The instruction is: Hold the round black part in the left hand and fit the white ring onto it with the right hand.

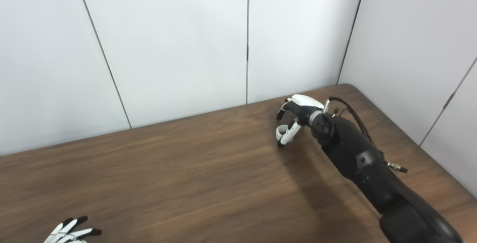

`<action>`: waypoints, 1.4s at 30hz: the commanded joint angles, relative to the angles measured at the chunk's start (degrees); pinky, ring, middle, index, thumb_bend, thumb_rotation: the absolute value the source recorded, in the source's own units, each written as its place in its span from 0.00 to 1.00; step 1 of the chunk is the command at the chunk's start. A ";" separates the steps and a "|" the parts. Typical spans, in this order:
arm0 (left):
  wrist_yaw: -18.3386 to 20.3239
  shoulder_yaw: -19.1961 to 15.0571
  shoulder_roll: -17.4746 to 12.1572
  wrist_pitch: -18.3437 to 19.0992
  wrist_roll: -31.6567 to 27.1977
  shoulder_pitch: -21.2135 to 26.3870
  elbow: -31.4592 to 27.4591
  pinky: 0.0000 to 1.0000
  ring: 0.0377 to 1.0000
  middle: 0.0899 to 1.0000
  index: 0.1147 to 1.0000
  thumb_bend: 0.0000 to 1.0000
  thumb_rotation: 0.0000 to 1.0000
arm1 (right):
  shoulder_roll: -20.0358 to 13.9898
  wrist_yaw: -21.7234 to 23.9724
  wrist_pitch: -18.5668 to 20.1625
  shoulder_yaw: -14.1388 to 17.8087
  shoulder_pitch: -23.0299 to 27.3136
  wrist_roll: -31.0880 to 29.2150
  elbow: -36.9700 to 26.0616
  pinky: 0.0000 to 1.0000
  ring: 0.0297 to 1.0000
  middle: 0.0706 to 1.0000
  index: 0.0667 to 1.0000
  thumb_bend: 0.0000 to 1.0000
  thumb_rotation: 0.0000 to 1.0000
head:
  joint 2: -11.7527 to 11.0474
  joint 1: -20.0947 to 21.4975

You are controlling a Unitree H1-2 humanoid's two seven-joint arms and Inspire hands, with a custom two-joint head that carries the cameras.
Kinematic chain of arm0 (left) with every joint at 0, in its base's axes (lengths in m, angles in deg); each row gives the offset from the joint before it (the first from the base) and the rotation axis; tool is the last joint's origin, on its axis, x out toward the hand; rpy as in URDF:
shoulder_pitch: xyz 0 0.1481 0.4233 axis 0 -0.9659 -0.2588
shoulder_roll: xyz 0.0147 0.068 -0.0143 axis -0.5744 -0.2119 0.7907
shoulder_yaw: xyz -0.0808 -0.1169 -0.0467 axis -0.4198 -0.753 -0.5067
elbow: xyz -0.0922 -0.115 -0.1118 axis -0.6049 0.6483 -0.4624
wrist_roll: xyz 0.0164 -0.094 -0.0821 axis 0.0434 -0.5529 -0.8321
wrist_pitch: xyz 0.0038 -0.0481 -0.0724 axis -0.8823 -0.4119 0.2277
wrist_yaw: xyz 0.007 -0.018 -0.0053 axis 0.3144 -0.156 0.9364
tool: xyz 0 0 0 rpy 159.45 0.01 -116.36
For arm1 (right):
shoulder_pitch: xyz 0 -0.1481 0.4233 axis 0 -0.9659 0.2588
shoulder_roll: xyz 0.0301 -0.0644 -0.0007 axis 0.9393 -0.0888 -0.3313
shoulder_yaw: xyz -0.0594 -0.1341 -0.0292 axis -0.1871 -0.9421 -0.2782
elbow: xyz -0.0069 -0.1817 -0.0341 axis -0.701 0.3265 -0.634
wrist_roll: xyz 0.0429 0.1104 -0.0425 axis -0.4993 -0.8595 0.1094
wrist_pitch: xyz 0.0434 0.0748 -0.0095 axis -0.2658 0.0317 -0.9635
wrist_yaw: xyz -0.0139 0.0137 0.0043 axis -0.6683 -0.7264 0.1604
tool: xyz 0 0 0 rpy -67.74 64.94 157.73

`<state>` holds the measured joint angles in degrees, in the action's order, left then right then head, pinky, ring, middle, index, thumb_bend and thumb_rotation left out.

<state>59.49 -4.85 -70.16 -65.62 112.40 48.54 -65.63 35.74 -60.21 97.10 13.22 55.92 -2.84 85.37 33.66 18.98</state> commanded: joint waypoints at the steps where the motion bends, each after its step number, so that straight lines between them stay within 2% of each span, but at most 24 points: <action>1: -1.09 -0.38 -0.86 -1.44 -1.03 1.85 -0.59 1.00 0.96 0.79 0.41 0.52 0.04 | -0.75 1.31 0.69 -0.10 -0.47 -0.23 -0.67 1.00 1.00 1.00 0.48 0.61 0.13 | 0.06 0.22; 4: -1.23 -0.32 -0.81 -1.74 -1.10 2.19 -0.16 1.00 0.96 0.79 0.41 0.52 0.04 | -1.15 1.43 1.22 -0.87 -0.72 0.32 -0.79 1.00 1.00 1.00 0.45 0.53 0.13 | 0.01 0.49; 20: -1.52 0.22 -1.05 -2.77 -0.95 4.41 2.07 1.00 0.95 0.79 0.41 0.52 0.04 | -3.40 1.75 2.75 -1.93 -2.40 1.36 -3.69 1.00 1.00 0.98 0.45 0.53 0.14 | -0.27 1.64; 21: -1.56 0.24 -1.07 -2.87 -0.98 4.50 2.15 1.00 0.95 0.79 0.41 0.52 0.04 | -3.49 1.78 2.82 -1.97 -2.52 1.38 -3.87 1.00 1.00 0.98 0.51 0.74 0.16 | -0.27 1.64; 22: -1.63 0.25 -1.08 -3.00 -1.02 4.57 2.24 1.00 0.96 0.79 0.41 0.52 0.04 | -3.56 1.77 2.91 -1.93 -2.68 1.29 -4.12 1.00 1.00 0.98 0.54 0.85 0.17 | -0.24 1.65; 23: -1.72 0.27 -1.08 -3.11 -1.01 4.63 2.31 1.00 0.95 0.78 0.41 0.52 0.04 | -3.62 1.73 2.93 -1.89 -2.81 1.18 -4.28 1.00 1.00 0.98 0.57 0.91 0.17 | -0.24 1.65; 24: -1.77 0.27 -1.10 -3.16 -0.97 4.69 2.35 1.00 0.95 0.78 0.41 0.52 0.04 | -3.67 1.74 2.93 -1.88 -2.91 1.12 -4.43 1.00 1.00 0.98 0.58 0.94 0.17 | -0.17 1.70; 27: -1.82 0.21 -1.22 -3.38 -1.01 4.81 2.54 1.00 0.95 0.78 0.41 0.52 0.04 | -3.75 2.03 3.25 -1.92 -3.14 1.14 -5.01 1.00 1.00 0.99 0.59 0.96 0.17 | -0.11 1.79; 37: -1.67 0.20 -1.40 -3.69 -1.23 4.70 2.56 1.00 0.95 0.79 0.41 0.52 0.04 | -4.24 5.45 5.53 -1.75 -4.10 -0.52 -6.78 1.00 1.00 1.00 0.74 0.95 0.18 | -0.08 1.93; 42: -2.04 0.30 -1.44 -3.92 -1.19 4.85 2.95 1.00 0.95 0.79 0.41 0.52 0.04 | -4.65 7.16 5.68 -2.09 -4.01 -0.97 -6.25 1.00 1.00 1.00 0.78 0.99 0.23 | -0.20 1.88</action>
<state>59.17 -4.16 -70.23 -68.00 112.21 51.93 -62.45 32.40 -56.23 101.73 11.95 52.61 -3.56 78.75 33.40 20.83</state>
